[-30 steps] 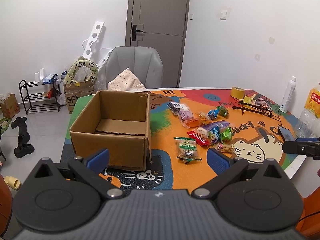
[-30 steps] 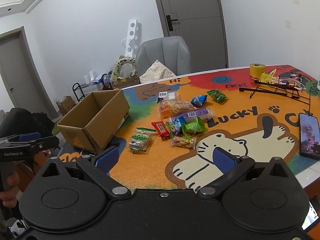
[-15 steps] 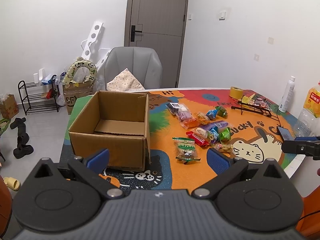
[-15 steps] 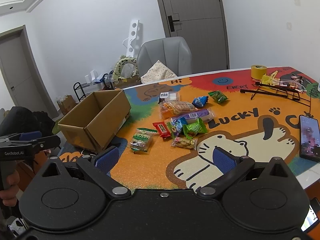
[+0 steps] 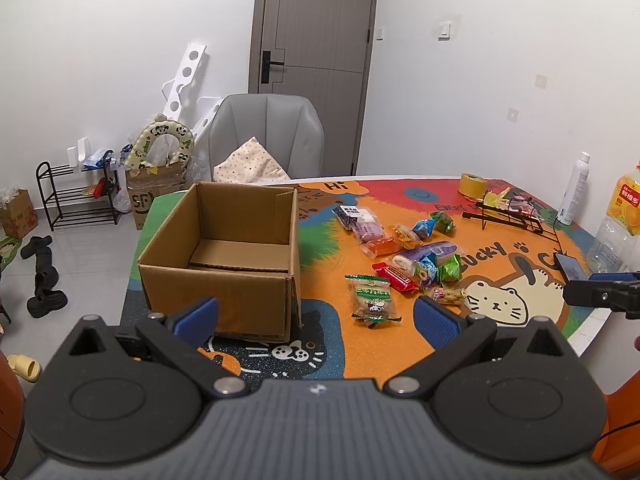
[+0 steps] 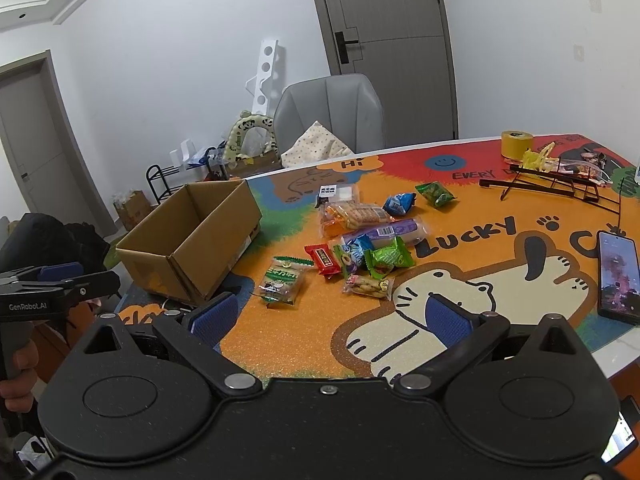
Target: Organize snacks
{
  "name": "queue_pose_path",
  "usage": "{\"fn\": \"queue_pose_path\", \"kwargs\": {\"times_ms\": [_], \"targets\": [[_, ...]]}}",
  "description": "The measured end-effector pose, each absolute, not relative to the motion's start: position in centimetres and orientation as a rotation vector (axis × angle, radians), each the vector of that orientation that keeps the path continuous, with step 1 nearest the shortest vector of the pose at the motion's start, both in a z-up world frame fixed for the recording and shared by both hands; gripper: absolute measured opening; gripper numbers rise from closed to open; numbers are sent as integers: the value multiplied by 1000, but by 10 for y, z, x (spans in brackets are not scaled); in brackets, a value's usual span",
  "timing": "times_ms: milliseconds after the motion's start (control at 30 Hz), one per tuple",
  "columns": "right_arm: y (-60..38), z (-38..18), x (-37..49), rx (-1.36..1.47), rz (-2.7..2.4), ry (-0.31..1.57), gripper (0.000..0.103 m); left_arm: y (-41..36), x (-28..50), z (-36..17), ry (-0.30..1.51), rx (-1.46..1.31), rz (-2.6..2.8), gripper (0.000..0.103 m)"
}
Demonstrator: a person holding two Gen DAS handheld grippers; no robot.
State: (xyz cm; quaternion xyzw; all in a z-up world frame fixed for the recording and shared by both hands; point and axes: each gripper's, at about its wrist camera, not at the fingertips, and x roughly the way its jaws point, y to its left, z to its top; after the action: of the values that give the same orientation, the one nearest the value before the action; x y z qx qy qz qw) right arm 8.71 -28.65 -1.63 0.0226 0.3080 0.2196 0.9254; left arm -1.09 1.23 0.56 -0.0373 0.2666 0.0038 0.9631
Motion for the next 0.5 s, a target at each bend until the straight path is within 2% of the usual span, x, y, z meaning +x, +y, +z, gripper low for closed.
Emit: {"fn": "queue_pose_path", "kwargs": {"times_ms": [500], "targets": [[-285,-17,86,28,442,637,103,14,-11,5,548,-73,6,103]]}}
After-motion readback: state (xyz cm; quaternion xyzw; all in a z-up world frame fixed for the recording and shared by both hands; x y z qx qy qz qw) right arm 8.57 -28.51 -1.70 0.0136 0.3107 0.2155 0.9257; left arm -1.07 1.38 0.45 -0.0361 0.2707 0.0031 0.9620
